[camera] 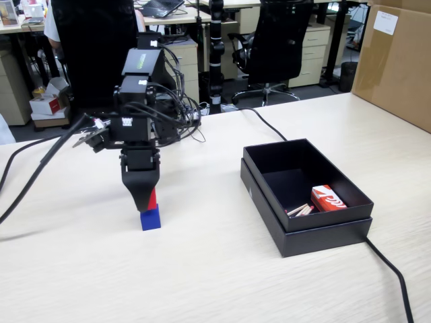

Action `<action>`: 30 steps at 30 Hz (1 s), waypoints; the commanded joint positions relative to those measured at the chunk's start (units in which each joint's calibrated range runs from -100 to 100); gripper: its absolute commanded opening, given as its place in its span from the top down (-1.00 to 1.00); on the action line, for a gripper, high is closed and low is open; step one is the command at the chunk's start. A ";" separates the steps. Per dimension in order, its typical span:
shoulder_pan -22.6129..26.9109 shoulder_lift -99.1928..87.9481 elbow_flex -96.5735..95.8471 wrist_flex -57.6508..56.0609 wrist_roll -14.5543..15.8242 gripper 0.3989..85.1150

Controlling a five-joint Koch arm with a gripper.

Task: Put the red cube on top of the blue cube

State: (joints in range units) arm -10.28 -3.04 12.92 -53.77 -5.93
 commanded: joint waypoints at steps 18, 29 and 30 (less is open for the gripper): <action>-0.10 -3.10 2.13 0.77 -0.15 0.95; 0.20 -3.10 1.23 -0.01 0.10 0.95; 0.20 -3.10 0.95 -0.01 0.15 0.95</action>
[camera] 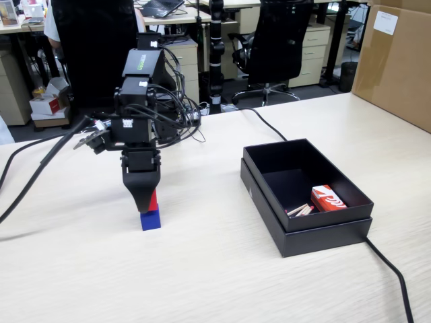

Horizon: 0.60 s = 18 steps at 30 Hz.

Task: Put the red cube on top of the blue cube

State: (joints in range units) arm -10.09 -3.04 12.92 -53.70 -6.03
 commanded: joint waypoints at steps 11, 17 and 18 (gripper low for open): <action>0.15 -2.75 0.50 0.00 0.54 0.95; 0.24 -2.18 1.14 0.00 0.49 0.95; 0.24 -2.06 1.14 0.00 0.49 0.95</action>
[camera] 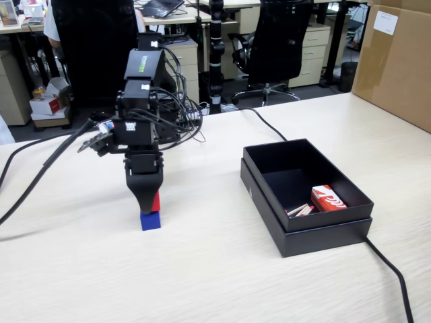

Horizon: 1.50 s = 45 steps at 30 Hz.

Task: Put the red cube on top of the blue cube

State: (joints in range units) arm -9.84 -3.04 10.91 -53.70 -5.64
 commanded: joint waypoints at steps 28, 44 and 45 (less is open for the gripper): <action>-0.20 -1.72 3.51 0.52 0.10 0.76; -0.15 -1.72 2.78 0.52 0.10 0.26; -0.15 -1.72 2.69 0.52 0.05 0.26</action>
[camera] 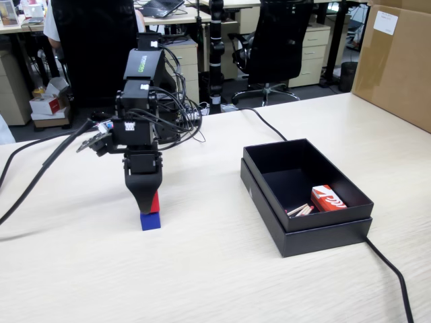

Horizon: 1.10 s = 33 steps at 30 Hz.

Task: Put the red cube on top of the blue cube

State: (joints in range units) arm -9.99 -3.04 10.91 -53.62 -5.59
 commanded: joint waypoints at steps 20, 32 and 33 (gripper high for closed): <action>1.66 -10.33 -3.66 0.44 -0.20 -0.19; 8.99 -40.85 -20.61 0.62 4.05 -0.18; 9.62 -43.95 -22.97 0.62 4.74 -0.18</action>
State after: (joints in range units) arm -1.39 -37.35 -11.82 -53.62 -2.47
